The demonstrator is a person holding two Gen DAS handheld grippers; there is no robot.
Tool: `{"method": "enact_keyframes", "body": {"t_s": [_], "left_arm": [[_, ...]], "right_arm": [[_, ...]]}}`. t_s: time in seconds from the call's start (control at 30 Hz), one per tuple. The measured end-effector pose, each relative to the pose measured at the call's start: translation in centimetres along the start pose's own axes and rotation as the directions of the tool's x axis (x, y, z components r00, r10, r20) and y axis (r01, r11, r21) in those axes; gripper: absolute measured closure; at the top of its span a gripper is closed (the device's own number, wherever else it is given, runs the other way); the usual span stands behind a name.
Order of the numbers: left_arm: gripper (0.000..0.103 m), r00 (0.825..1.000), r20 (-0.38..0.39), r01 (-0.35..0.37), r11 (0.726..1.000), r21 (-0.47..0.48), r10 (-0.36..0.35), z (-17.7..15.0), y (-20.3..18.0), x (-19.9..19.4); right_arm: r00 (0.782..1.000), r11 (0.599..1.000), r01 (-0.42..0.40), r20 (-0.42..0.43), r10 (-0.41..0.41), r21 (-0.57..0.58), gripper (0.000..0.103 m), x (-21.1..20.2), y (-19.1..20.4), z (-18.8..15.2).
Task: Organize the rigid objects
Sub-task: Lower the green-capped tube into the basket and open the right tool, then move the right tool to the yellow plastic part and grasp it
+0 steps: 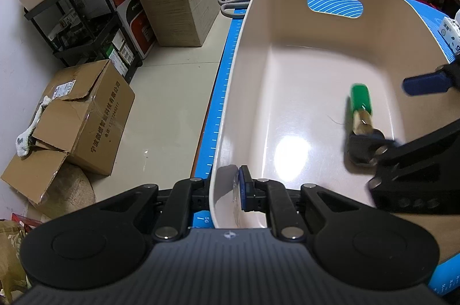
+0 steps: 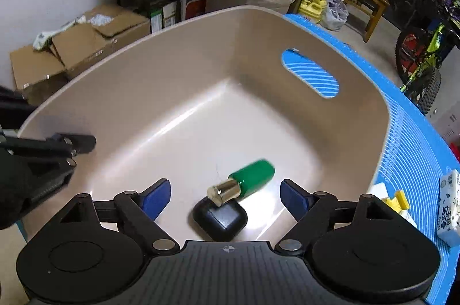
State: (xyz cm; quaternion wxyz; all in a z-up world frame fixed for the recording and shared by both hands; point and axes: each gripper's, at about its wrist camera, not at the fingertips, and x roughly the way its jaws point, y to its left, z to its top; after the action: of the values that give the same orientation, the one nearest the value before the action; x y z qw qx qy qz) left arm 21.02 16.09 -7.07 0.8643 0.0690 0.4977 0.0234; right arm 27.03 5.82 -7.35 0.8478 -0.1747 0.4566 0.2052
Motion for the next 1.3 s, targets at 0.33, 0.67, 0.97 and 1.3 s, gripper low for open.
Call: {"method": "enact_keyframes", "body": {"t_s": [0.33,0.67,0.97,1.3], "left_arm": [[0.087,1.000,0.000,-0.002,1.000,-0.002,0.002,0.0,-0.1,0.0],[0.087,1.000,0.001,-0.004,1.000,-0.004,0.004,-0.1,-0.1,0.0],[0.087,1.000,0.005,-0.003,1.000,-0.004,0.003,-0.1,0.1,0.0],[0.087,1.000,0.005,-0.003,1.000,-0.004,0.003,-0.2,0.1,0.0]], "right_arm": [[0.986,0.991,0.002,0.163,-0.025,0.136,0.015,-6.0,-4.4,-0.2],[0.970,0.955,0.050,0.214,-0.116,0.293,0.016,-7.7,-10.6,-1.9],[0.969,0.921,0.098,0.177,-0.175,0.376,0.017,-6.3,-14.7,-4.4],[0.983,0.891,0.121,0.073,-0.169,0.437,0.019,-2.0,-17.4,-7.0]]}}
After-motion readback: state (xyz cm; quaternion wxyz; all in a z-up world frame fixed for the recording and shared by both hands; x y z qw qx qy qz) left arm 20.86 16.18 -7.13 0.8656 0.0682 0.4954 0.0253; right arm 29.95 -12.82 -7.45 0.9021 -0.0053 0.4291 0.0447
